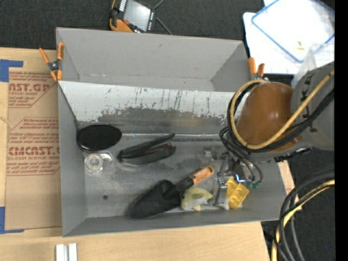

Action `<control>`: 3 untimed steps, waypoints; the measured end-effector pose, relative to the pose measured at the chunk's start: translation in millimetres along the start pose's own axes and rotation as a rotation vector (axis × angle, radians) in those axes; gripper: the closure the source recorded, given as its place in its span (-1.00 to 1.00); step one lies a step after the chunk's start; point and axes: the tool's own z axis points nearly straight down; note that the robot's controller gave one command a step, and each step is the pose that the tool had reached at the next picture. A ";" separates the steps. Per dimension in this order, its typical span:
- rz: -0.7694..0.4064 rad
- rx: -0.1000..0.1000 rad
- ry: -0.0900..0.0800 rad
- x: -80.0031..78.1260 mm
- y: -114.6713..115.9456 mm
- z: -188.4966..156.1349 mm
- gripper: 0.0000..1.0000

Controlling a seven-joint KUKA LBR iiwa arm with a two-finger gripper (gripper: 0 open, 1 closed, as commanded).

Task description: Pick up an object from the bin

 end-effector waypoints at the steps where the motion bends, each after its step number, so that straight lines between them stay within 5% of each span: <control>1: 0.000 0.000 0.000 0.0 0.0 0.0 -1.00; 2: -0.404 -0.002 0.002 0.2 52.2 34.3 -1.00; 3: -0.009 0.000 -0.002 -0.9 37.9 56.9 1.00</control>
Offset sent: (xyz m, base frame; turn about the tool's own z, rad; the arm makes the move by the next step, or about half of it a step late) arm 0.0003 0.0510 -0.0334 -0.4081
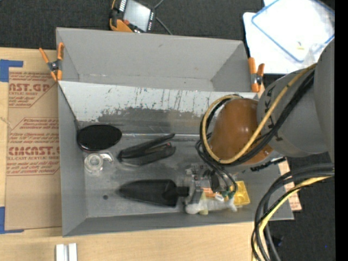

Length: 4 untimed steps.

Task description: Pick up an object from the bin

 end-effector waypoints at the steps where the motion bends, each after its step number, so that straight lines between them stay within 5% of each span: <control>1: 0.000 0.000 0.000 0.0 0.0 0.0 1.00; 3: 0.028 -0.001 -0.002 4.2 10.4 24.8 1.00; 4: 0.015 0.000 -0.002 4.1 -13.8 18.5 1.00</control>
Offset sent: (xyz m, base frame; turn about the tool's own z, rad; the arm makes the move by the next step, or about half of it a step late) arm -0.0053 -0.0049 -0.0221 0.0130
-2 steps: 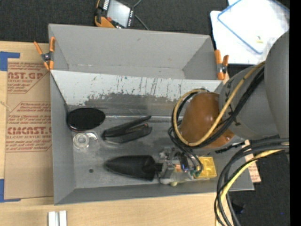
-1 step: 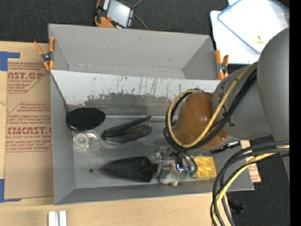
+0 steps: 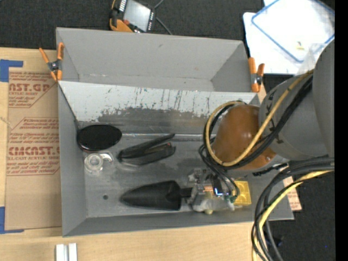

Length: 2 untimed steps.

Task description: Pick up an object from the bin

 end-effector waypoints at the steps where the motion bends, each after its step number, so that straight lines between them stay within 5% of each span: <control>1: 0.008 -0.001 0.000 -0.2 0.5 2.7 1.00; 2: -0.254 -0.001 -0.001 -12.9 38.6 9.4 1.00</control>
Offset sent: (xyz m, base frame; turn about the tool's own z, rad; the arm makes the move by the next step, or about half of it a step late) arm 0.0130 0.0372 -0.0092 -0.2519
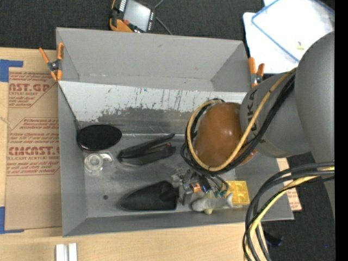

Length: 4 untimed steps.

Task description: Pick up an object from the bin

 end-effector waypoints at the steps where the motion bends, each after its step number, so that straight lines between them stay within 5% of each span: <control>1: 0.266 0.001 0.003 19.2 -32.5 0.3 1.00; 4: 0.266 0.000 0.004 16.0 -49.7 0.0 1.00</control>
Offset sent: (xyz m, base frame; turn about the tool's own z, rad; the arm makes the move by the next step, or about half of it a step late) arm 0.0000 0.0000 0.0000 0.0000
